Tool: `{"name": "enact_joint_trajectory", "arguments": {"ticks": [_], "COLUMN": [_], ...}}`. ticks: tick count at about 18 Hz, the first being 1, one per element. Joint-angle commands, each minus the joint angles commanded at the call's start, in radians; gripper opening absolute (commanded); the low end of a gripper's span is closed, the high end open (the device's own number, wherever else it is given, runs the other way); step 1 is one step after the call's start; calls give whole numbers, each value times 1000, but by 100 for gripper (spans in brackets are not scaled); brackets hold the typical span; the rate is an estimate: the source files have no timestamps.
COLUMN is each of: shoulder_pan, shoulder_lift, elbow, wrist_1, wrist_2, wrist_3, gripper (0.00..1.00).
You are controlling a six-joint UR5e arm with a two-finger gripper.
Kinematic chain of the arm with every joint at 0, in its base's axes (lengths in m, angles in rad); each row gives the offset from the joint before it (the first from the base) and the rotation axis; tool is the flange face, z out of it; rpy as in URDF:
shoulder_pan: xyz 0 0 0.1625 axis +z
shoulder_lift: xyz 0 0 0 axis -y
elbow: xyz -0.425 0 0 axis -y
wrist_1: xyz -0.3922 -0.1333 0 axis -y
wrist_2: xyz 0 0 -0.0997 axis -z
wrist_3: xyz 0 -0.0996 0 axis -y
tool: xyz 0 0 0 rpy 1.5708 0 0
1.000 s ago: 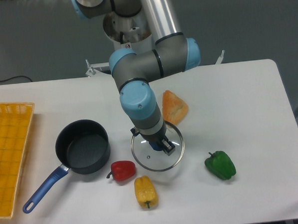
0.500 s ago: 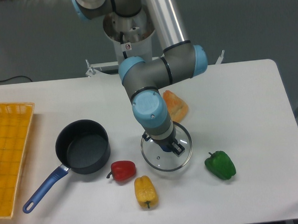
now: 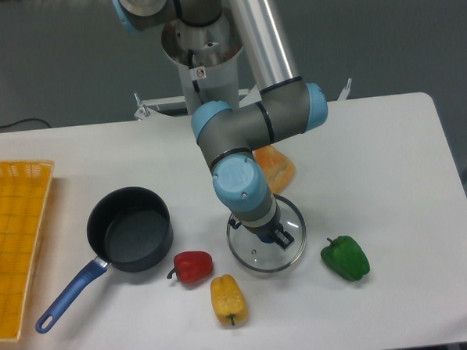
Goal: Place the lid on the table
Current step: 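Lower the glass lid flat onto the table beside the green pepper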
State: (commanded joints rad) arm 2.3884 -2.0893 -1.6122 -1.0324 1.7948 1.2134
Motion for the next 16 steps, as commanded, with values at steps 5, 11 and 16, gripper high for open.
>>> {"name": "enact_joint_trajectory", "arguments": {"ticks": [5, 11, 16], "shoulder_pan": [-3, -8, -12], "shoulder_lift": [-3, -15, -25], "elbow": [0, 2, 5], "wrist_1": [0, 2, 15], "wrist_2": [2, 2, 0], "wrist_3": [-5, -18, -40], "gripper": [61, 61, 61]}}
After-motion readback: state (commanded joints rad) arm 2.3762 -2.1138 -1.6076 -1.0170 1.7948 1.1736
